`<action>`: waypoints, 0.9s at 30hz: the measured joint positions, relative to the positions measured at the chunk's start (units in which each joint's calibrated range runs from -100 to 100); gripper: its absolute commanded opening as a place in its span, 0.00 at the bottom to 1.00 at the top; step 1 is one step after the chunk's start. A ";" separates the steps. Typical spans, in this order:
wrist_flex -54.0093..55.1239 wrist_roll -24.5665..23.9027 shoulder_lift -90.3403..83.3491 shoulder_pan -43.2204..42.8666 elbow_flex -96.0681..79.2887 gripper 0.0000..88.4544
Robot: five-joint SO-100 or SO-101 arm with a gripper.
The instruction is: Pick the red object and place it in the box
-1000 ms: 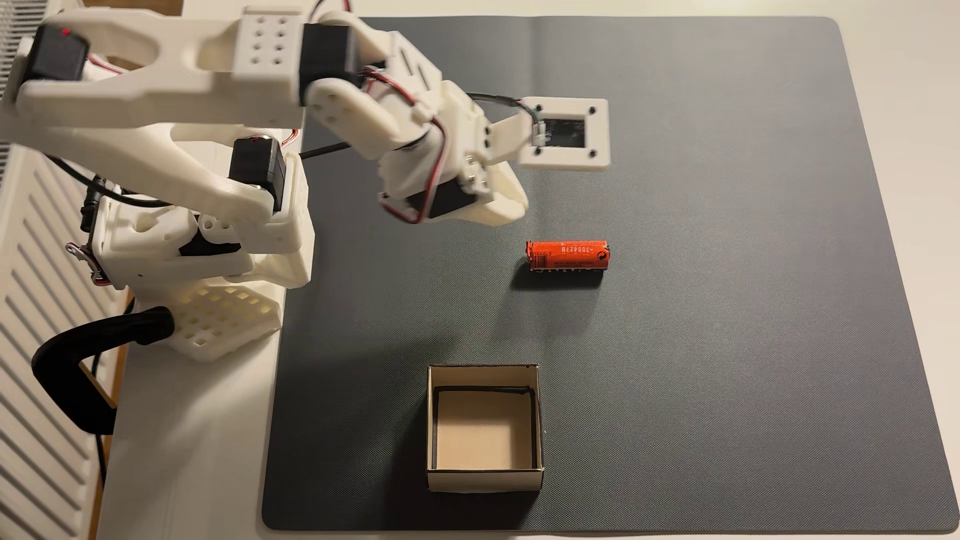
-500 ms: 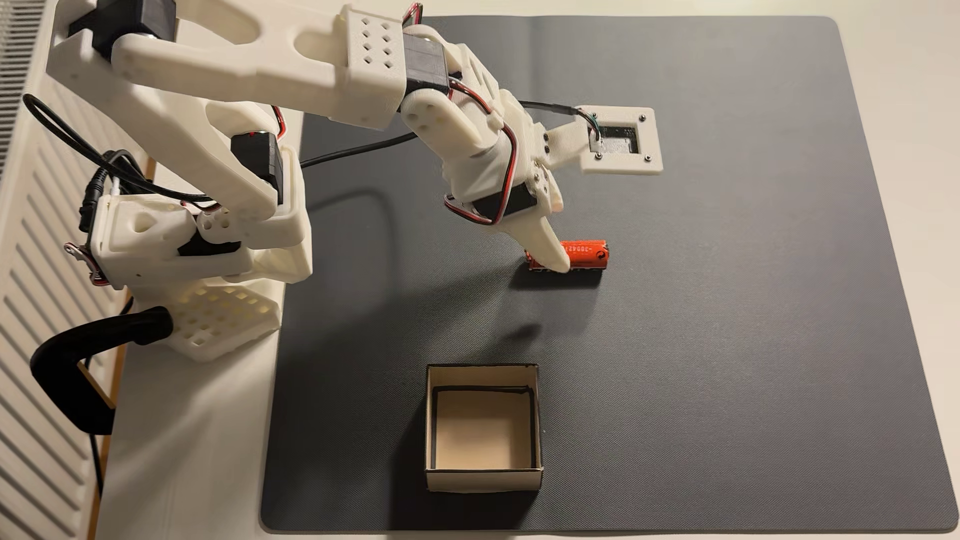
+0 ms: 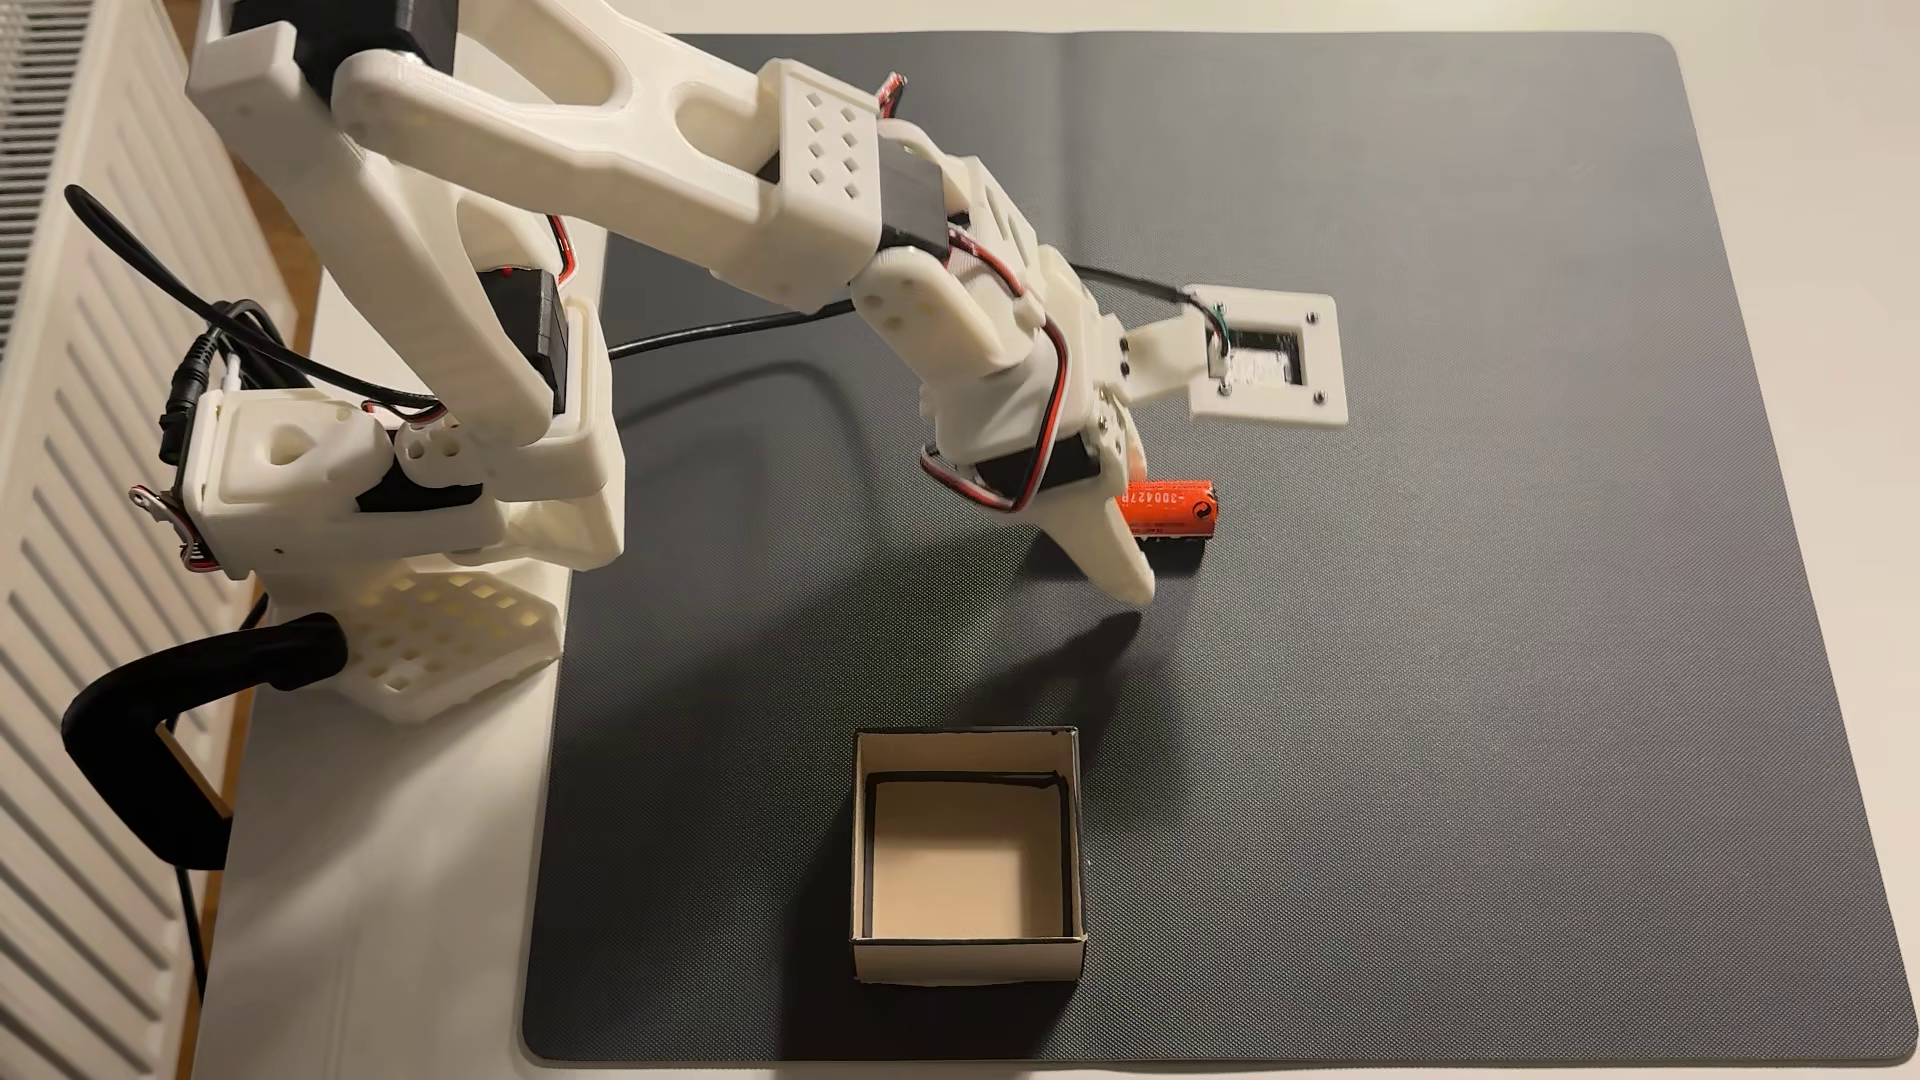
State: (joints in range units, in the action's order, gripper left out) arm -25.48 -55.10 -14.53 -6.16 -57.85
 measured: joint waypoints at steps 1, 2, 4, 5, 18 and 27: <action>0.61 -0.11 0.60 0.00 0.09 0.25; 1.13 0.00 1.21 -0.15 0.09 0.24; 2.09 0.00 2.59 -0.45 0.09 0.20; 2.43 0.00 3.19 -0.07 0.27 0.18; 3.65 0.11 5.35 0.82 1.37 0.01; -2.09 0.70 2.41 0.30 4.01 0.01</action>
State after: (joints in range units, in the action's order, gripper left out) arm -27.57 -54.40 -12.12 -5.86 -53.83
